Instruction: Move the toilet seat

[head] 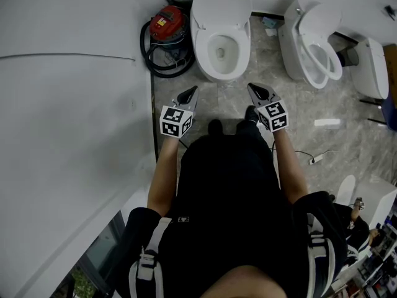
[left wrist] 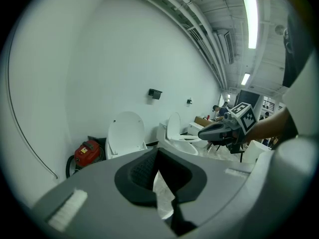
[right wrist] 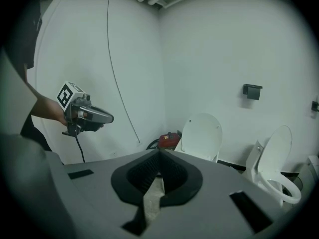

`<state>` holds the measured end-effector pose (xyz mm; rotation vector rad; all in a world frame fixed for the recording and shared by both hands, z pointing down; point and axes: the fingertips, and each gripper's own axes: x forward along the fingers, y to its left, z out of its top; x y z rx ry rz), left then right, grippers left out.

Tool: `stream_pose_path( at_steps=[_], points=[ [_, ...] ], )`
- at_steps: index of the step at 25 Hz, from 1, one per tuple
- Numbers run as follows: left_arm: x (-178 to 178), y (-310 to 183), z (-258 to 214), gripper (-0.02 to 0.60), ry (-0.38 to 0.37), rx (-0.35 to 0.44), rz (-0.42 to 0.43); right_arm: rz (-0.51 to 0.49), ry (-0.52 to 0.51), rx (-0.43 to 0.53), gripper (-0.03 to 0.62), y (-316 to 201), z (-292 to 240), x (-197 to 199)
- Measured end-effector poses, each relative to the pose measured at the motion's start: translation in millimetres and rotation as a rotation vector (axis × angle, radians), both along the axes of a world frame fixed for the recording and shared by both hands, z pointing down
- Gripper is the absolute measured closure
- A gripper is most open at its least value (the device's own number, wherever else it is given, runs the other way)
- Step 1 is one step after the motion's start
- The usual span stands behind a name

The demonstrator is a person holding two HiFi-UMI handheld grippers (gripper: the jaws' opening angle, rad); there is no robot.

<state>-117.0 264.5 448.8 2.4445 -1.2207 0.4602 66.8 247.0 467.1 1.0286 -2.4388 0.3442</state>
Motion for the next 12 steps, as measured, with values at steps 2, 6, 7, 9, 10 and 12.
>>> stream_pose_path(
  at_steps=[2, 6, 7, 9, 10, 12],
  points=[
    [1.6, -0.1, -0.8, 0.584, 0.001, 0.002, 0.004, -0.002, 0.0, 0.0, 0.591, 0.0, -0.6, 1.0],
    [1.8, 1.5, -0.6, 0.584, 0.002, 0.004, 0.005, 0.005, -0.008, 0.003, 0.591, 1.0, -1.0, 2.1],
    [1.6, 1.8, -0.6, 0.584, 0.002, 0.007, 0.004, 0.008, -0.009, 0.006, 0.591, 0.9, -0.7, 2.6],
    [1.3, 1.8, -1.3, 0.58, 0.002, 0.011, 0.002, 0.013, -0.01, 0.007, 0.591, 0.6, -0.6, 3.2],
    [1.3, 1.8, -1.5, 0.577, 0.001, 0.012, 0.001, 0.013, -0.011, 0.007, 0.591, 0.9, -0.9, 3.3],
    [1.6, 2.5, -1.5, 0.565, 0.0, 0.012, 0.0, 0.007, -0.013, 0.008, 0.589, 2.2, -1.5, 3.3]
  ],
)
